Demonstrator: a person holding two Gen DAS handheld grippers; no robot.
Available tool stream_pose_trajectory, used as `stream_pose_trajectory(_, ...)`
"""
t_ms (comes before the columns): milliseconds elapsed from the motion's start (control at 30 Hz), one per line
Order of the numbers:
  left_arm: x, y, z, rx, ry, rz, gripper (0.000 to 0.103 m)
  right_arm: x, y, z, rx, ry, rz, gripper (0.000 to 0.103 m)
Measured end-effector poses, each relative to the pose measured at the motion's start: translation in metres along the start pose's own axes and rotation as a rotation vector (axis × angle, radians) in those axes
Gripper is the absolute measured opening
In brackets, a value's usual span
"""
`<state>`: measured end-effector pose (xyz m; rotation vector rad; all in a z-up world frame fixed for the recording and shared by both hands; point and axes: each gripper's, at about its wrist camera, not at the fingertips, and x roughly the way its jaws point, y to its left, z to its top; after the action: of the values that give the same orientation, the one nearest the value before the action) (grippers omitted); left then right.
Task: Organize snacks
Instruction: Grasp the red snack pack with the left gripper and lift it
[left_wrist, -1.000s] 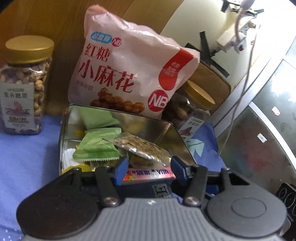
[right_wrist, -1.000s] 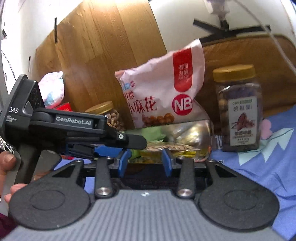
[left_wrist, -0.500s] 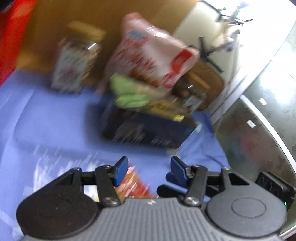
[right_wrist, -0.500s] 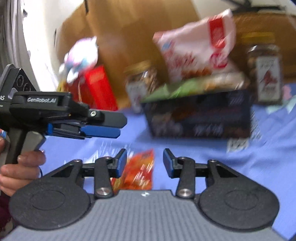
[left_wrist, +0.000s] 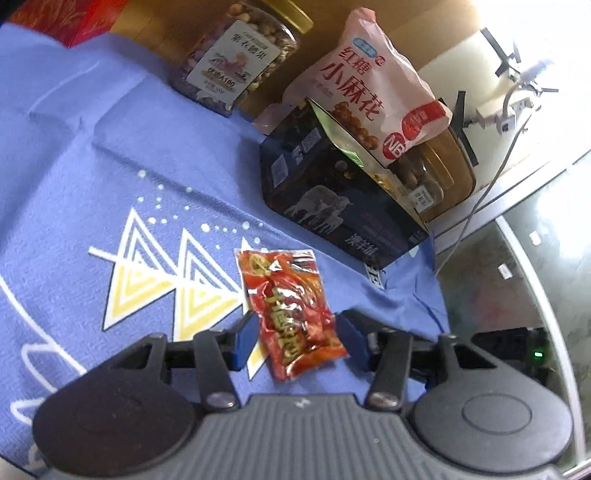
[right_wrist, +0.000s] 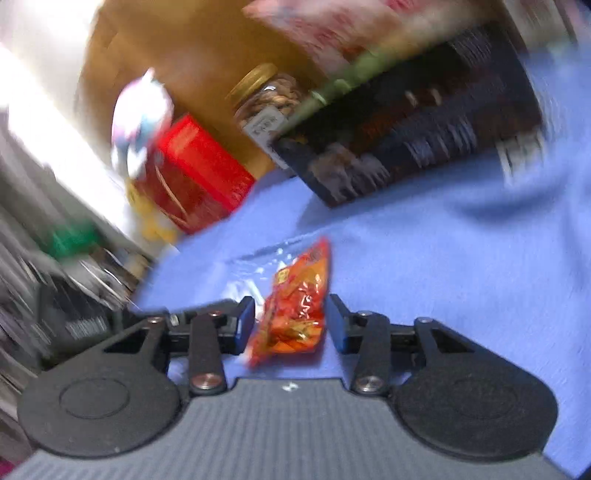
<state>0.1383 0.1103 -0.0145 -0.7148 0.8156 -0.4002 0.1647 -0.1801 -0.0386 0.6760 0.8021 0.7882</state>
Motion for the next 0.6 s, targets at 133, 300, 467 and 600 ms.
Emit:
stream_pose_trajectory(133, -0.001, 0.003, 0.0, -0.027, -0.001, -0.014, 0.043, -0.003, -0.016, 0.002, 0.135, -0.003, 0.114, 0.044)
stream_pose_trajectory(300, 0.0, 0.002, -0.001, -0.026, -0.006, -0.018, 0.043, 0.002, -0.004, -0.002, 0.08, 0.021, 0.11, 0.043)
stream_pose_trajectory(467, 0.0, 0.004, 0.0, -0.03, -0.01, -0.021, 0.041, 0.004, -0.002, -0.002, 0.069, 0.011, 0.057, 0.012)
stream_pose_trajectory(600, -0.002, 0.006, 0.002, -0.056, -0.002, -0.035, 0.048, -0.001, -0.014, -0.002, 0.116, 0.0, 0.065, 0.012)
